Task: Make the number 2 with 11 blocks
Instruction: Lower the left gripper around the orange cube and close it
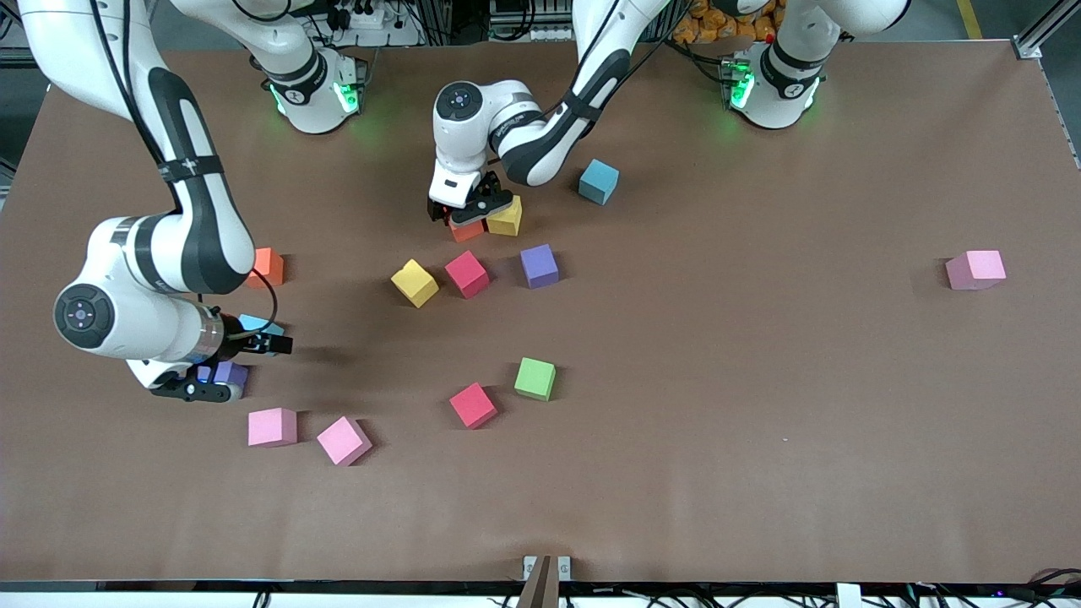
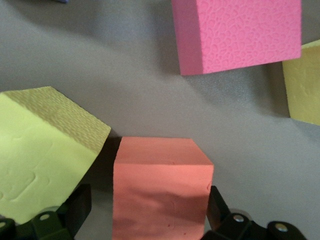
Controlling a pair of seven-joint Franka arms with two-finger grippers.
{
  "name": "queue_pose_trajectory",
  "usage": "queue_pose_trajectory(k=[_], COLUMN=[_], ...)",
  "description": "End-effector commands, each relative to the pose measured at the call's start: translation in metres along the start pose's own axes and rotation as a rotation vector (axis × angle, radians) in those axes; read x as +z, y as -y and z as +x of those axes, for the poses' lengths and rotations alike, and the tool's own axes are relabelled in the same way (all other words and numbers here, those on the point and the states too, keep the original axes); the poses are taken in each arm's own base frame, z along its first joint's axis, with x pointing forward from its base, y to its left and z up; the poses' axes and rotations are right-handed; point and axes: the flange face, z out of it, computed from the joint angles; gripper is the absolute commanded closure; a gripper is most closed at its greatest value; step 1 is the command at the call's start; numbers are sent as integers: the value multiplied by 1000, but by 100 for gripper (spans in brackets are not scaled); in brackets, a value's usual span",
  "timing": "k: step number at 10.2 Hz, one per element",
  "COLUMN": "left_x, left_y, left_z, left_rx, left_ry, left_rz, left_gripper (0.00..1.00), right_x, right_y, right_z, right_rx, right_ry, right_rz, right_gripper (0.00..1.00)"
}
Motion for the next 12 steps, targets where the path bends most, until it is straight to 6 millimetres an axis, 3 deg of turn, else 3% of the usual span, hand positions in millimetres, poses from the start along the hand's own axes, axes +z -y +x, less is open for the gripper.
queue_pose_trajectory(k=[1, 2, 4, 6, 7, 10, 12], left_x=[7, 7, 7, 8, 8, -4, -19], left_y=[-4, -4, -4, -3, -3, -8, -15], left_z=[0, 0, 0, 0, 0, -9, -29], left_rx=[-18, -17, -12, -17, -15, 5, 26], left_ry=[1, 1, 1, 1, 1, 13, 39], left_rz=[-5, -5, -5, -4, -4, -22, -50], left_gripper=[0, 3, 32, 71, 82, 83, 83], right_x=[4, 6, 6, 7, 7, 7, 8], right_y=[1, 2, 5, 12, 12, 15, 19], right_z=[2, 2, 2, 1, 1, 0, 0], right_rx=[21, 21, 32, 36, 36, 31, 35], right_ry=[-7, -5, -8, -8, -8, -8, -8], right_rz=[8, 8, 7, 6, 5, 4, 4], right_gripper=[0, 0, 0, 0, 0, 0, 0])
